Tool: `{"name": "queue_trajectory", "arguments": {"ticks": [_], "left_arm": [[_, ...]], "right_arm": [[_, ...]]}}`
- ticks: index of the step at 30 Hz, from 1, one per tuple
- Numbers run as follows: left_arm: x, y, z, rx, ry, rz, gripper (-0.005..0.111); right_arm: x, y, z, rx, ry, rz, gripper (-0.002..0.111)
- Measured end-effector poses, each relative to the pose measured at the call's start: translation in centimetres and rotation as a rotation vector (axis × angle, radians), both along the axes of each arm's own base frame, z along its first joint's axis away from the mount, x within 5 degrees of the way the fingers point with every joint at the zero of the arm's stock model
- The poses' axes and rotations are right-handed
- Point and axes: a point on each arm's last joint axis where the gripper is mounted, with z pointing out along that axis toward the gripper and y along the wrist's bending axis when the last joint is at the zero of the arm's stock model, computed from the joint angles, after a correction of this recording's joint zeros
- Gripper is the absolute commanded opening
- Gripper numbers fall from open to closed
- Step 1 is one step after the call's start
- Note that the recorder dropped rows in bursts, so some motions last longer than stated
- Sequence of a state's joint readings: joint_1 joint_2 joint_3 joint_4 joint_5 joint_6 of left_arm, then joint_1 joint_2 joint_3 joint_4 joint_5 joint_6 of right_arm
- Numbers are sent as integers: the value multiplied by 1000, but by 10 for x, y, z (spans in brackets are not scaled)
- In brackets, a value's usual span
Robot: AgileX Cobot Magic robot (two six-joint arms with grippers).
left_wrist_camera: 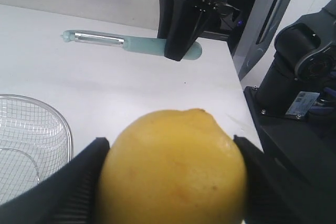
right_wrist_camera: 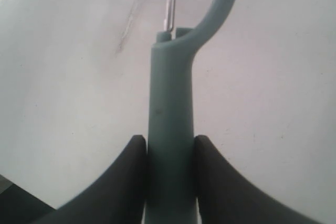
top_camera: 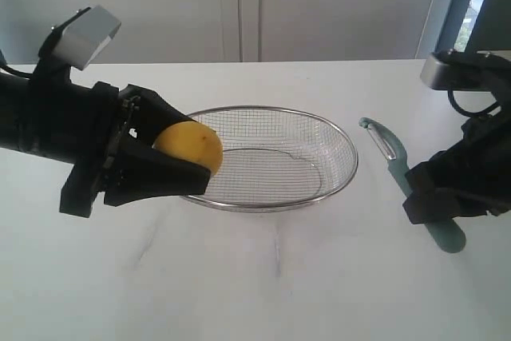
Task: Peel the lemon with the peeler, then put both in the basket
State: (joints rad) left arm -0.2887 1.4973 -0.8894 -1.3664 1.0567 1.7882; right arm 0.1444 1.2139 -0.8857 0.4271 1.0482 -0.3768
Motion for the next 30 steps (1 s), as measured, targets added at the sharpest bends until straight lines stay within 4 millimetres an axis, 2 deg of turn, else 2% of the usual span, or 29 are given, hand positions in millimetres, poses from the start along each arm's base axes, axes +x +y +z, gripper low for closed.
{"name": "queue_trajectory", "arguments": {"ticks": [9, 15, 24, 27, 30], "left_arm": [[0, 0, 1, -9, 3, 6, 0], [2, -1, 4, -45, 13, 29, 0], [2, -2, 7, -73, 23, 34, 0], [2, -2, 7, -73, 19, 33, 0], [3, -2, 7, -75, -5, 31, 0]], "right_arm": [[0, 0, 0, 0, -4, -2, 0], [8, 0, 3, 20, -85, -44, 0], [23, 10, 13, 191, -198, -140, 0], [31, 12, 6, 210, -196, -152, 0], [42, 15, -8, 220, -134, -162, 0]]}}
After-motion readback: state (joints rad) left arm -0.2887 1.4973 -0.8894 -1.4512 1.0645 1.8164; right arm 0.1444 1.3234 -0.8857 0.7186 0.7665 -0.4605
